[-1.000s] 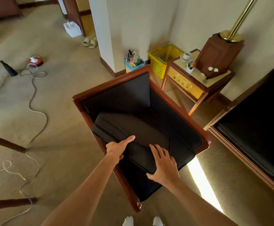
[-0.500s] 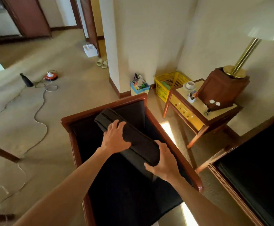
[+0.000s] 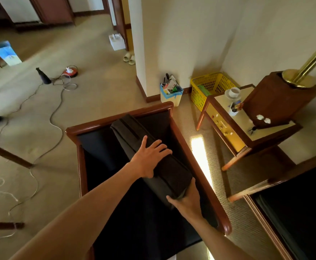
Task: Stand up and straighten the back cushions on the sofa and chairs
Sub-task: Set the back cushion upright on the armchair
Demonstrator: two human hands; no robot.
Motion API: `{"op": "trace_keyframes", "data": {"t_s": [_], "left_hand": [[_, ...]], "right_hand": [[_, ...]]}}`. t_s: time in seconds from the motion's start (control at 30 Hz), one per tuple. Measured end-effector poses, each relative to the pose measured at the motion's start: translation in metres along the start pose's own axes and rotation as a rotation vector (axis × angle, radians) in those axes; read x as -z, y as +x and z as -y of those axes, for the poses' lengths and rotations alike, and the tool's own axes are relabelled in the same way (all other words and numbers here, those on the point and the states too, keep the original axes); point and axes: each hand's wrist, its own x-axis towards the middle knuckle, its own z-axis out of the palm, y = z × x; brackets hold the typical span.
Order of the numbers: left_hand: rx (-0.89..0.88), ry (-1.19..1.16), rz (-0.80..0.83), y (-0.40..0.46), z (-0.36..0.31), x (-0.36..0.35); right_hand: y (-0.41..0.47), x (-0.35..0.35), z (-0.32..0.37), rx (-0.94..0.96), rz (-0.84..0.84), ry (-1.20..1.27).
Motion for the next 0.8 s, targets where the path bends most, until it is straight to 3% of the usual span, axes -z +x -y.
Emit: {"op": "trace_keyframes", "data": {"t_s": [0.17, 0.3, 0.43, 0.6, 0.8], "left_hand": [[0.053, -0.099, -0.096, -0.015, 0.021, 0.005], [0.135, -0.298, -0.189, -0.044, 0.060, 0.013], [0.192, -0.447, -0.166, -0.067, 0.093, 0.009], [0.147, -0.693, -0.212, -0.068, 0.082, -0.017], [0.108, -0.738, -0.221, -0.060, 0.088, -0.008]], "right_hand": [[0.009, 0.010, 0.034, 0.054, -0.017, -0.129], [0.020, 0.023, 0.085, 0.296, -0.022, -0.278], [0.028, 0.012, 0.114, 0.460, -0.029, -0.246], [0.032, -0.009, 0.093, 0.467, 0.002, -0.307], [0.032, 0.006, 0.051, 0.343, 0.109, -0.387]]}}
